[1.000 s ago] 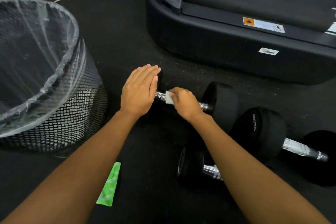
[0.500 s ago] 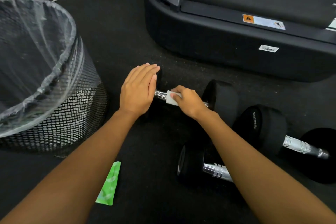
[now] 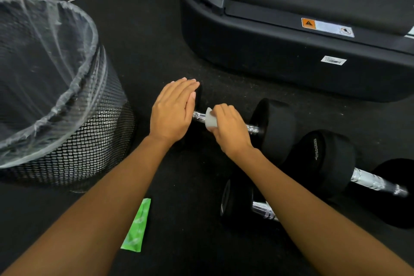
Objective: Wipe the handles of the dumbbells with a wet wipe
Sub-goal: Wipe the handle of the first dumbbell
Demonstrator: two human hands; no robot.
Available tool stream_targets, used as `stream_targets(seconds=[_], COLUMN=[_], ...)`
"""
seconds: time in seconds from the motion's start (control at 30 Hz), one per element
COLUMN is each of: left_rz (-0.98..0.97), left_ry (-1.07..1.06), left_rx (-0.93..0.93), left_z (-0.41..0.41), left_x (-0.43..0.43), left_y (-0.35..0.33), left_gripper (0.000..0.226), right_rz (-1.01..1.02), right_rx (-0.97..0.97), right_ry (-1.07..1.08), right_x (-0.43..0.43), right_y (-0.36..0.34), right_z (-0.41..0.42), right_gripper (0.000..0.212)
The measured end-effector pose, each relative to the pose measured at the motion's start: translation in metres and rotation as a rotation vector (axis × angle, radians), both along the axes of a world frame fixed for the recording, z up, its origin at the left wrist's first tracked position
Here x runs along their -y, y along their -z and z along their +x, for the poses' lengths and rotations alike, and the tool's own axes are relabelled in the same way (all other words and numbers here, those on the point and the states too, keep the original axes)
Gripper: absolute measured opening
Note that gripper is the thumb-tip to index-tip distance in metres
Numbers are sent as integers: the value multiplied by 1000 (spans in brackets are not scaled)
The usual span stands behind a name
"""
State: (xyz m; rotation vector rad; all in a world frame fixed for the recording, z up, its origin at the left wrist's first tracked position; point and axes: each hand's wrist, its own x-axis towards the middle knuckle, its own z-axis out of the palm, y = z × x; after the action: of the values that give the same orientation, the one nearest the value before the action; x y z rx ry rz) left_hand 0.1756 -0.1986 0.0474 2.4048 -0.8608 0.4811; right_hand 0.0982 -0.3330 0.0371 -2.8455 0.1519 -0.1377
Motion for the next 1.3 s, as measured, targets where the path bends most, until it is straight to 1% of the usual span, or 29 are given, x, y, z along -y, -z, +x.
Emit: stream_targets(seconds=[0.13,0.2,0.3,0.47,0.53,0.6,0.7,0.77,0.83,0.9,1.03,1.17,1.23,1.3], left_rz=[2,0,5,3,-6,-12,-11,-5,-1,-4,-9,-16,-13,-4], left_ry=[2,2,-8,-1,5,4,2,-1,-3,0,3,3,1,-3], left_rx=[13,13,12,4,4,8,13,16,20,20,24,33,35,36], left_z=[-1,0,2,2,2,1,1,1,1,1,2,2,2,3], left_x=[0,1,2,1,1,1,1,1,1,1,0,1,1,1], left_y=[1,2,2,2,2,2,2,2,1,1,2,3,3,3], left_gripper=[40,40,40,40,40,40,40,40,40,40,40,39,38,38], right_rz=[7,4,-22,-63,-32,59,110,139,255,300,211,254,244,275], right_rx=[32,52,96,100,107,59,65,-30,-199,-286,-324,-375,-364,-334], right_ry=[68,69,40,-53,-44,20,68,69,77,67,43,117,91,48], right_x=[-1,-5,-13,-17,-8,-1,-3,-6,-7,-5,9,17,8,-2], right_y=[2,2,4,7,9,10,10,8,1,-3,-5,-7,-9,-7], right_z=[-4,0,8,17,11,2,3,17,32,38,29,32,37,39], right_gripper=[37,36,36,35,37,38,32,30,31,34,37,41,40,36])
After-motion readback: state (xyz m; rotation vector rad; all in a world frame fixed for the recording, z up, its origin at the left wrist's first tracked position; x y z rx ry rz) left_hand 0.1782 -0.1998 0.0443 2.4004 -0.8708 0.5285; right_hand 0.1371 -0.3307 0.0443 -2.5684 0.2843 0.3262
